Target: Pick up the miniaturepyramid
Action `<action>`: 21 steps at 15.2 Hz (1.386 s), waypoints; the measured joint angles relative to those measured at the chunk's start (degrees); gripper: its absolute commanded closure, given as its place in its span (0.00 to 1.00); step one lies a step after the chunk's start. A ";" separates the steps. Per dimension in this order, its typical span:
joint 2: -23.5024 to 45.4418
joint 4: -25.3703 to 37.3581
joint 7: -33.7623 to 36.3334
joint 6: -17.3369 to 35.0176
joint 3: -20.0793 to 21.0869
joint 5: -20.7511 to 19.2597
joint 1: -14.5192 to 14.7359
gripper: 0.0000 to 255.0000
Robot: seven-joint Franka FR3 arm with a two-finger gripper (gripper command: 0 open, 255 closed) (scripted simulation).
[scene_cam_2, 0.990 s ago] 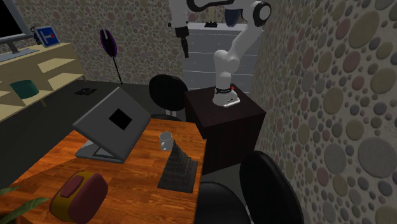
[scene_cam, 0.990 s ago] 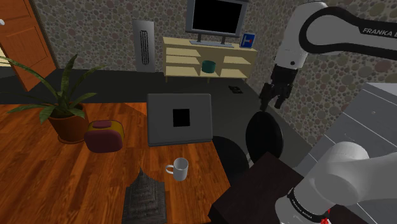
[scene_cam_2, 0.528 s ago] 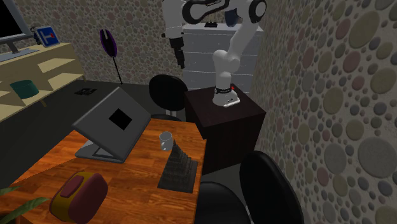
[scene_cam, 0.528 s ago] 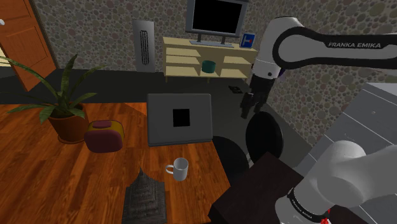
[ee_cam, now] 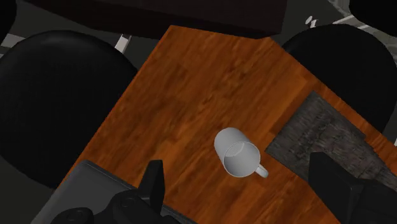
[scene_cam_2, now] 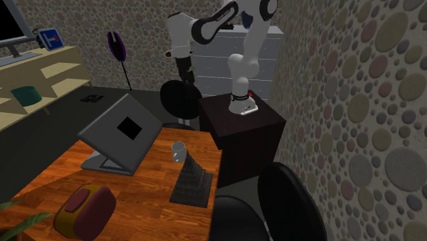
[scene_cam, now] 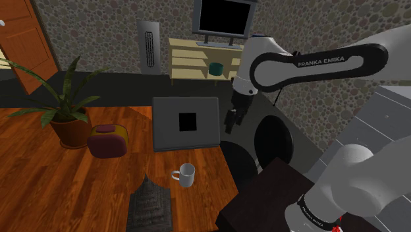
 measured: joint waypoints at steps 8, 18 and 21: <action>14.01 4.07 -5.45 12.59 4.24 0.15 4.85 0.00; 30.86 12.30 -9.37 24.34 9.53 -4.25 10.09 0.00; 35.87 15.46 -9.98 26.95 10.64 -6.76 11.79 0.00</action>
